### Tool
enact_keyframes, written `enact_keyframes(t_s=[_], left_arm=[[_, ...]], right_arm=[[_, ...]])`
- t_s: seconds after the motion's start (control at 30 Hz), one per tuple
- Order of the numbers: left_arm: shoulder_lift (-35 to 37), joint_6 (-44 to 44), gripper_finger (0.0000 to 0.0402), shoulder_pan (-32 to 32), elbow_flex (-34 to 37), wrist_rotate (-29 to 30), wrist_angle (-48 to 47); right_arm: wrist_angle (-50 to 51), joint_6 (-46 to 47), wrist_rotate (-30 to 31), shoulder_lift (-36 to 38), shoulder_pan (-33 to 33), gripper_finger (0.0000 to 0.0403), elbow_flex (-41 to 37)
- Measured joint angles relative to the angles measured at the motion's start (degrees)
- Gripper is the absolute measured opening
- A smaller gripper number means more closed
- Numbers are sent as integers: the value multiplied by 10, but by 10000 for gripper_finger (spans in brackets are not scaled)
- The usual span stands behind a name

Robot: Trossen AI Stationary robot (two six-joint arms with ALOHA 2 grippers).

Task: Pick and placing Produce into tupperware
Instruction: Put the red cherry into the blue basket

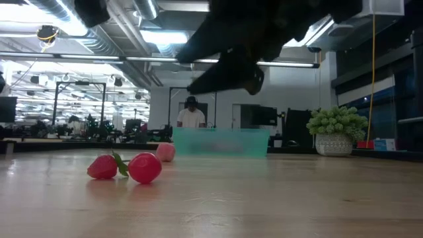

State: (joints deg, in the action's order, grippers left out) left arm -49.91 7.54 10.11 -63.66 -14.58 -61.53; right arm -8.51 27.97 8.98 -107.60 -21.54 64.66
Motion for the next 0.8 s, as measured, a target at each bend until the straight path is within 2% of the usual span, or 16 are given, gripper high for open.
enact_keyframes(t_s=[0.27, 0.43, 0.63, 0.8], left_arm=[[17, 11, 195, -24, 60, 48, 31], [17, 13, 195, -25, 85, 52, 45], [17, 11, 195, -25, 98, 55, 60], [17, 10, 195, -24, 98, 69, 61]], right_arm=[[151, -3, -2, -74, -3, 261, 113], [154, -35, -2, -99, -13, 261, 151], [156, 15, -2, -141, -16, 261, 158], [148, -12, -11, -164, -22, 261, 158]])
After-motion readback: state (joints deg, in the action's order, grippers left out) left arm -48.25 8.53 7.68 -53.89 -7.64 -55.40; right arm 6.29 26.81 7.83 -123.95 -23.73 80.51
